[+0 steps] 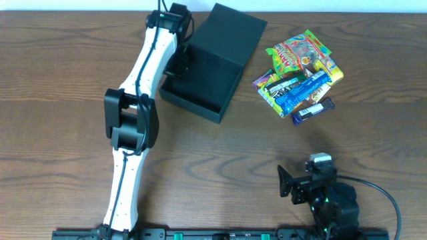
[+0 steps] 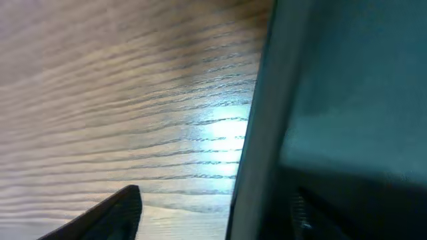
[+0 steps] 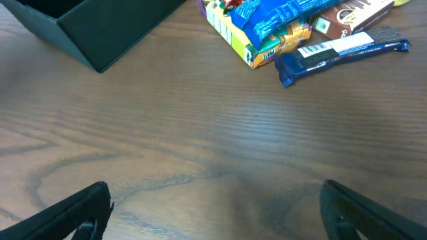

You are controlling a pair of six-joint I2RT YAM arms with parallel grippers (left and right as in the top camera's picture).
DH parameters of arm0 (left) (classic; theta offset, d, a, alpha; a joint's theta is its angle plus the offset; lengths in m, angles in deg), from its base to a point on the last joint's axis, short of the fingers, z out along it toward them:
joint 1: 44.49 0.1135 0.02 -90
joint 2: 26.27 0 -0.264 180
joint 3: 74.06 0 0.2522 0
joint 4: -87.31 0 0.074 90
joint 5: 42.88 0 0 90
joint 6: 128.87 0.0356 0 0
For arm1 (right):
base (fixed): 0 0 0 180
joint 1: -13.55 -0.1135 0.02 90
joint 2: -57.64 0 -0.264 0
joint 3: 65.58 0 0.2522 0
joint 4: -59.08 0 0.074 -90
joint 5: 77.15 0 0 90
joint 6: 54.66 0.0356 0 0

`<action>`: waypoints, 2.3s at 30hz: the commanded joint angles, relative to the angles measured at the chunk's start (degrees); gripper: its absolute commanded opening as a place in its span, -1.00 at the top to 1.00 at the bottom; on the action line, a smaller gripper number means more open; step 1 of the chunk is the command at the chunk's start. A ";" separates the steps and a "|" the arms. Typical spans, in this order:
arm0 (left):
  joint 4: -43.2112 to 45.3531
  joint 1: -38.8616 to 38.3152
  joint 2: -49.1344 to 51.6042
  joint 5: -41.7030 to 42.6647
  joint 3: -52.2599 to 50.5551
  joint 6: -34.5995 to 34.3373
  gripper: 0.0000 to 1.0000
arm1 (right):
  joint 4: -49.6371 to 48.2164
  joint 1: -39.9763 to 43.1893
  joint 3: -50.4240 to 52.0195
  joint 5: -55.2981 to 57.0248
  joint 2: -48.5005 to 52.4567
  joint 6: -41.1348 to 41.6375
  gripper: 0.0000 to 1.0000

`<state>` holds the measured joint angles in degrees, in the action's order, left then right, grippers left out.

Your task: Pack container

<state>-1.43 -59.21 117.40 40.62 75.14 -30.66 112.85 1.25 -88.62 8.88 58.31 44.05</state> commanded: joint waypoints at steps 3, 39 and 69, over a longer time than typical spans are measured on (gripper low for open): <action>-1.20 0.52 0.44 2.08 0.04 0.94 0.41 | 0.15 -0.52 0.09 0.74 -0.33 0.44 -0.98; -11.78 -2.36 0.44 8.50 0.04 -26.40 0.88 | 0.17 -0.52 0.09 0.74 -0.33 0.44 -0.98; -12.63 -2.71 0.44 4.76 0.04 -9.07 0.88 | 0.17 -0.52 0.09 0.74 -0.33 0.44 -0.99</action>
<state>-13.50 -61.81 117.65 47.28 75.14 -42.75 112.87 1.25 -88.62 9.01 58.31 44.05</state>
